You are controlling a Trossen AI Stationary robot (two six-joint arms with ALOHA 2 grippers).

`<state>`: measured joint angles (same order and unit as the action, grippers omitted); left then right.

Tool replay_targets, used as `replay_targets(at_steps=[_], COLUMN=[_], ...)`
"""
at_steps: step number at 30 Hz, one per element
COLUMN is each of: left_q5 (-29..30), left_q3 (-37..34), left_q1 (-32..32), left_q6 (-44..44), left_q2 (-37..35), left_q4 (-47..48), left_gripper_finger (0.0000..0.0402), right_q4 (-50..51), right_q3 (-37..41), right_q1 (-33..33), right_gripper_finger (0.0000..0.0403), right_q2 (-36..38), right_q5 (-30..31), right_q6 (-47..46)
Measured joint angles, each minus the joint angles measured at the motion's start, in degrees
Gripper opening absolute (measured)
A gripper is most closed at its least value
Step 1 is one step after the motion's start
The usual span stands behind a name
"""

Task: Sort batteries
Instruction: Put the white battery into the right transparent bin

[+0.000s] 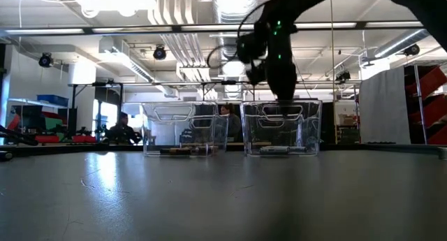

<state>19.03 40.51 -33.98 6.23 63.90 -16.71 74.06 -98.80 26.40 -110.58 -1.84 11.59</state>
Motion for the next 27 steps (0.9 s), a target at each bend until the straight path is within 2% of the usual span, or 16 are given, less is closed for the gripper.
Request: replay_targets(at_steps=[9,20,27], left_q5=[0.0,0.0,0.0], left_q3=[-0.02,0.03,0.07], left_q1=[-0.13,-0.11,-0.11], left_q6=[-1.09,-1.22,-1.22], left_q2=[0.68,0.68,0.72], left_q4=[0.54,0.2,0.02], left_gripper_finger=[0.0118,0.0118,0.0118], right_q4=[-3.45,-8.92,-9.31], right_q3=[3.35,7.27,7.56], right_q1=[1.39,1.39,1.39], right_gripper_finger=[0.0029,0.0038,0.0032], right_q2=[-6.25,-6.84,-9.41], right_q5=[-1.36,-1.66,-1.21], right_q6=[-0.04,-0.46,-2.02])
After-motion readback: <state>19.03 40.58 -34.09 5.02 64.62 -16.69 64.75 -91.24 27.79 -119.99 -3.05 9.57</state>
